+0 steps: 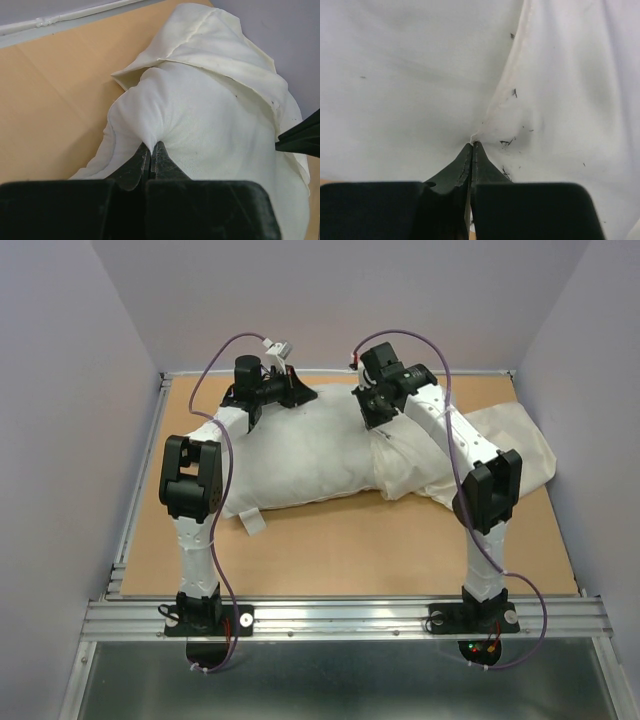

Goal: Put the pillow into the pillowcase

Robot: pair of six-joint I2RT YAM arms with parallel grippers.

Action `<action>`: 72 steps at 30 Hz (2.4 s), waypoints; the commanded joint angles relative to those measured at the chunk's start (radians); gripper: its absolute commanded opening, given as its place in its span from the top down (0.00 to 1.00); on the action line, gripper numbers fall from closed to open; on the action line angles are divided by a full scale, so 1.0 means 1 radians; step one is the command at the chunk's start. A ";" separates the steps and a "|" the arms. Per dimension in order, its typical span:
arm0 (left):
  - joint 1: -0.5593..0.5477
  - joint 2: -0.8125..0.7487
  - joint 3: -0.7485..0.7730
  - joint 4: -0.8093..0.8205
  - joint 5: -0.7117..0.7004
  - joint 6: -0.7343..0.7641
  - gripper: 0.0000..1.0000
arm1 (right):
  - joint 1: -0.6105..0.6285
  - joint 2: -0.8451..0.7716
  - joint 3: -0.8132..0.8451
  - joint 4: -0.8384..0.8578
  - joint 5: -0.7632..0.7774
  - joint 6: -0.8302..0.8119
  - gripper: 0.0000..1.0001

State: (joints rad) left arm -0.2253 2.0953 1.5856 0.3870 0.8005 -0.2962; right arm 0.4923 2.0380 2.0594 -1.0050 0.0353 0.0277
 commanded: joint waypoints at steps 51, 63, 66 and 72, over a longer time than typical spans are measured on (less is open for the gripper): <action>-0.379 -0.627 -0.785 0.015 -0.363 1.320 0.95 | -0.074 0.093 0.079 0.270 -0.784 0.396 0.99; -0.394 -0.620 -0.550 -0.155 -0.149 1.022 1.00 | -0.184 -0.103 0.069 0.258 -0.538 0.237 0.30; -0.381 -0.600 -0.497 -0.200 -0.107 0.936 1.00 | -0.201 -0.307 -0.066 0.230 -0.273 0.056 0.39; -0.342 -0.549 -0.369 -0.241 -0.043 0.780 1.00 | -0.202 -0.564 -0.458 0.232 -0.103 -0.095 0.57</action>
State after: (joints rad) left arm -0.5858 1.5513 1.1099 0.1207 0.6643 0.6098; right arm 0.2722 1.5471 1.7370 -0.7700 -0.2153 0.0742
